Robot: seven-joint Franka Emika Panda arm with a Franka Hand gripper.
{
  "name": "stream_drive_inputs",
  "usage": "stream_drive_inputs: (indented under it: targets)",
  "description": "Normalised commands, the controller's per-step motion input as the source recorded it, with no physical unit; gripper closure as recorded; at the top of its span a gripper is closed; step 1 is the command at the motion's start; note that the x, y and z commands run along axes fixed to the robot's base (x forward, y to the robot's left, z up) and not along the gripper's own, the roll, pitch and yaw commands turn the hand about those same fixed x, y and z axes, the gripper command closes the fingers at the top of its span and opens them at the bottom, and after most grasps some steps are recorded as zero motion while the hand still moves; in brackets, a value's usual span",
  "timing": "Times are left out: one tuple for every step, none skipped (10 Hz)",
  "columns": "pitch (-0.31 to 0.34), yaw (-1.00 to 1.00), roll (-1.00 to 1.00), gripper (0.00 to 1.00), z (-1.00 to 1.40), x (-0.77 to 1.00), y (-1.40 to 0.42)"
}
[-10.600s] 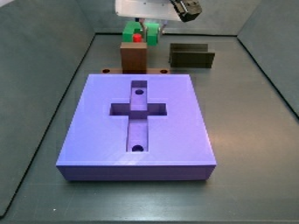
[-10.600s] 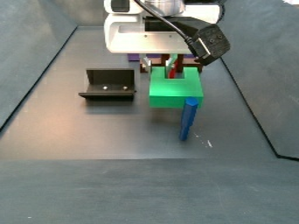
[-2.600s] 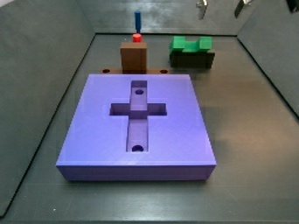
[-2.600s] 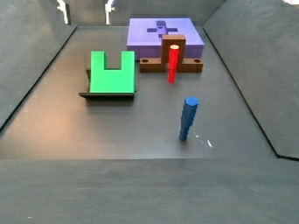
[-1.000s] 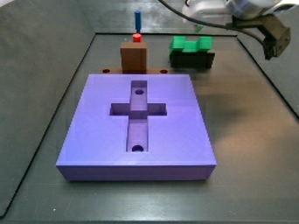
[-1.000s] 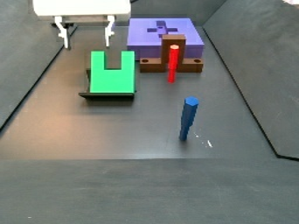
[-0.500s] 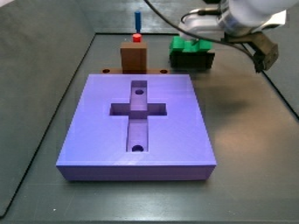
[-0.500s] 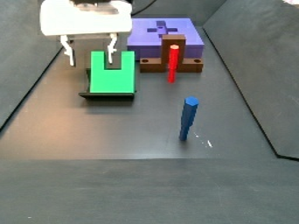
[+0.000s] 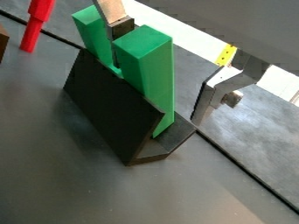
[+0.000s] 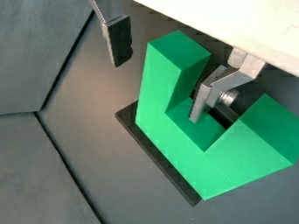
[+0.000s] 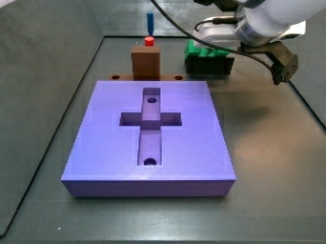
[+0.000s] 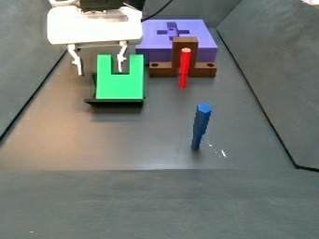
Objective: Pick up the green object. Move up. Place the green object on the fixture. Regrasp the green object. Move to above the board. Insert the green object.
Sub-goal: Regrasp the green object.
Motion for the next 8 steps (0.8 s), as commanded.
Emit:
stream_drive_inputs:
  targets:
    - [0.0,0.0,0.0,0.0,-0.03,0.0,0.0]
    - [0.0,-0.01,0.0,0.0,-0.01,0.0,0.0]
    - [0.0,-0.04,0.03,0.0,-0.03,0.0,0.0]
    - [0.0,-0.1,0.06,0.0,-0.03,0.0,0.0]
    - [0.0,-0.13,0.09,0.0,-0.02,0.0,0.0]
    - [0.0,-0.13,0.12,0.0,-0.04,0.0,0.0]
    - [0.0,-0.13,0.13,0.0,-0.04,0.0,0.0]
    - [0.0,-0.1,0.13,0.0,-0.01,0.0,0.0]
